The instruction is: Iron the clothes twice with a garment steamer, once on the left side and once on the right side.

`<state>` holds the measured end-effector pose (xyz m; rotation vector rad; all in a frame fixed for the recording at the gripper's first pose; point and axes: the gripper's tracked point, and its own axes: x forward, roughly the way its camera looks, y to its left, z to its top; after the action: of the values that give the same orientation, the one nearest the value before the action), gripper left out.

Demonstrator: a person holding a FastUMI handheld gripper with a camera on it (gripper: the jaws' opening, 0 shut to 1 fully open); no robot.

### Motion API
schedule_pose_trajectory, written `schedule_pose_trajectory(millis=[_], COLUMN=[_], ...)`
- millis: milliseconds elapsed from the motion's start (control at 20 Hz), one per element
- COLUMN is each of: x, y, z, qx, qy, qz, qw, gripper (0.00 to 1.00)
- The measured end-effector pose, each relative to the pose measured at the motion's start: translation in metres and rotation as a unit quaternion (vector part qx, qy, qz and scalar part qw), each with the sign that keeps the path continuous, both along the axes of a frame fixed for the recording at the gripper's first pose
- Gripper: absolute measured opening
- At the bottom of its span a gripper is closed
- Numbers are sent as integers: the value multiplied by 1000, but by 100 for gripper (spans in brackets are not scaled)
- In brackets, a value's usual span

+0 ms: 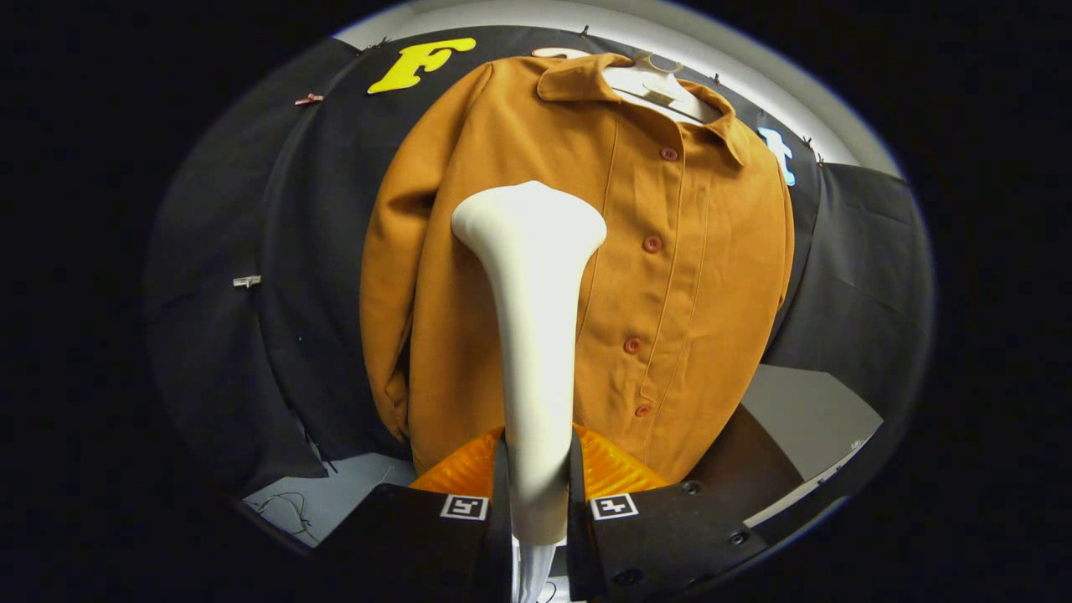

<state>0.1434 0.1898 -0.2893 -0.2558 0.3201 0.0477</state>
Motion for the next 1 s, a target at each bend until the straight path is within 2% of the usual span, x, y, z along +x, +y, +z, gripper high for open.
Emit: schedule_pose_trajectory(millis=[500, 1000], x=[-24, -51], y=[-23, -39], z=[-72, -101], qx=[-22, -15], qy=[72, 117], qz=[-5, -5], qw=[997, 993], gripper=[30, 30])
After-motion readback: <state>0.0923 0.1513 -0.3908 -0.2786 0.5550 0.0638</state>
